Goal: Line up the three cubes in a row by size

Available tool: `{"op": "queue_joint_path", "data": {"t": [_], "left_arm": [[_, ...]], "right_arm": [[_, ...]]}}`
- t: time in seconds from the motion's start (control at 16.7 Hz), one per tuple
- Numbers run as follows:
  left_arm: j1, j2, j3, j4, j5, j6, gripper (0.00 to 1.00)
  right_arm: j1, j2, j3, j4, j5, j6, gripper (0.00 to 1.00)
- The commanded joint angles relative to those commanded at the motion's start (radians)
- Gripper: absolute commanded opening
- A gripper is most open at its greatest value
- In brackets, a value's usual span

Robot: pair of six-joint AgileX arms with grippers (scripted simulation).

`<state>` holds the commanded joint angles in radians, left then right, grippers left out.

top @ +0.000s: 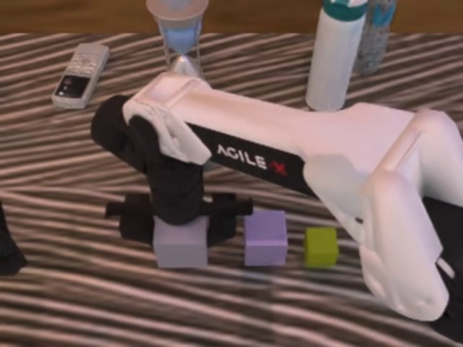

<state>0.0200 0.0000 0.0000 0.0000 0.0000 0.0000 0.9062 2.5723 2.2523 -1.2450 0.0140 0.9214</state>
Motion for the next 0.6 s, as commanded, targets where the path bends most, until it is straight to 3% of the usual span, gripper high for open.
{"op": "queue_joint_path", "data": {"t": [0.3,0.6], "left_arm": [[0.000,0.000,0.000,0.000,0.000,0.000,1.00],[0.000,0.000,0.000,0.000,0.000,0.000,1.00]], "right_arm": [[0.001,0.000,-0.014,0.014,0.000,0.000,0.00],[0.001,0.000,-0.014,0.014,0.000,0.000,0.38]]}}
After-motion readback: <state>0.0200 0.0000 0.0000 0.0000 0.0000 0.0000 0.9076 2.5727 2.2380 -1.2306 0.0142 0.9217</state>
